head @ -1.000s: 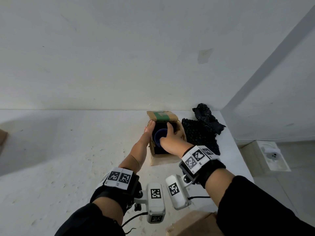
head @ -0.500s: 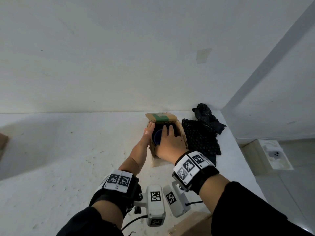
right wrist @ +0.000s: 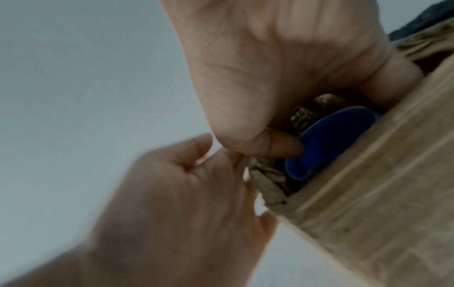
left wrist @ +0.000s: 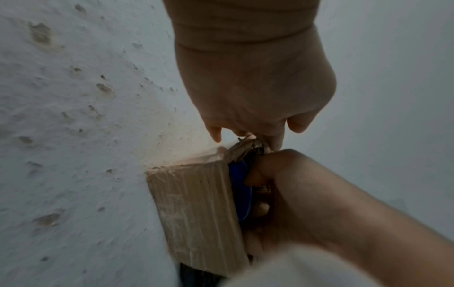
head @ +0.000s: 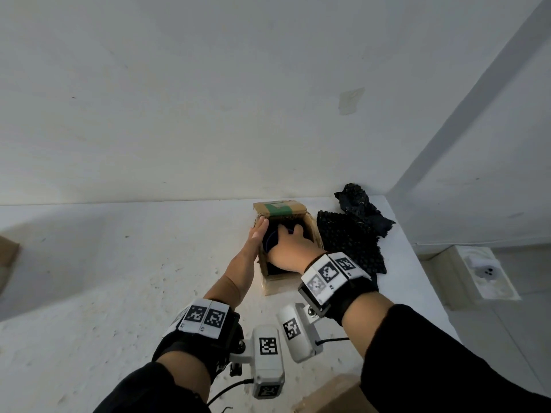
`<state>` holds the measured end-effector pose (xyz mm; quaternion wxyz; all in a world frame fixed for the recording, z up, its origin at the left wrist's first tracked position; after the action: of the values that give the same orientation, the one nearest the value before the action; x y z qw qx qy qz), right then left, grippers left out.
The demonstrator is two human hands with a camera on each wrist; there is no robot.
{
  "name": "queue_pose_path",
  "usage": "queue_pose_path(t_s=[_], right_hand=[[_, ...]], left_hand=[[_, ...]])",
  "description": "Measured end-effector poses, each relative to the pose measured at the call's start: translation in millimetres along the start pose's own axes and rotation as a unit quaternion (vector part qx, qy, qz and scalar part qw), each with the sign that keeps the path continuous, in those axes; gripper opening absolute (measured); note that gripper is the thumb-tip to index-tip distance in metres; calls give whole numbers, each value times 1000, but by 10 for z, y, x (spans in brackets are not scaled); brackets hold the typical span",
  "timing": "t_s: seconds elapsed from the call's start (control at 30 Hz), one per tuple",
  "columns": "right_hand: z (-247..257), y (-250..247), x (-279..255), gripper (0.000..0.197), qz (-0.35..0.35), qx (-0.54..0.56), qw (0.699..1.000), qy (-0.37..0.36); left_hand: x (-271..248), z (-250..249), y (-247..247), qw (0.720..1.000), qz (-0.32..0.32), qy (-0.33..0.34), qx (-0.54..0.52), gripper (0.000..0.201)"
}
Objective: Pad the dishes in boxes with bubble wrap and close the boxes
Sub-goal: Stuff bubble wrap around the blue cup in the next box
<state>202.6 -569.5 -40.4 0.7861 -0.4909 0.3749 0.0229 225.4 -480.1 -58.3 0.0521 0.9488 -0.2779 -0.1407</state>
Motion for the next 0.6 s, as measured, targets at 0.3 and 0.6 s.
queue_pose_path(t_s=[0.3,0.6], right_hand=[[-44,-250,-294,52,-80,-54,988,-121],[-1254,-1083,-90,32,-154,100,979,-95]], left_hand=[[-60,-146,47,997,-36,-46,47,40],[30,-1078,616,887,-137,148,416,28]])
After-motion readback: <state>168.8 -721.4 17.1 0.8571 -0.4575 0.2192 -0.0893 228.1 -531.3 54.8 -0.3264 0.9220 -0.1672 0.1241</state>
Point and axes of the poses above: each hand's wrist, its own x-axis towards the middle knuckle, its own y-axis out of the palm, z = x × y, the point moved 10 cm from there along x, towards the middle knuckle, and after that the axes turned 1 degree about y, right-handed, at the moved point
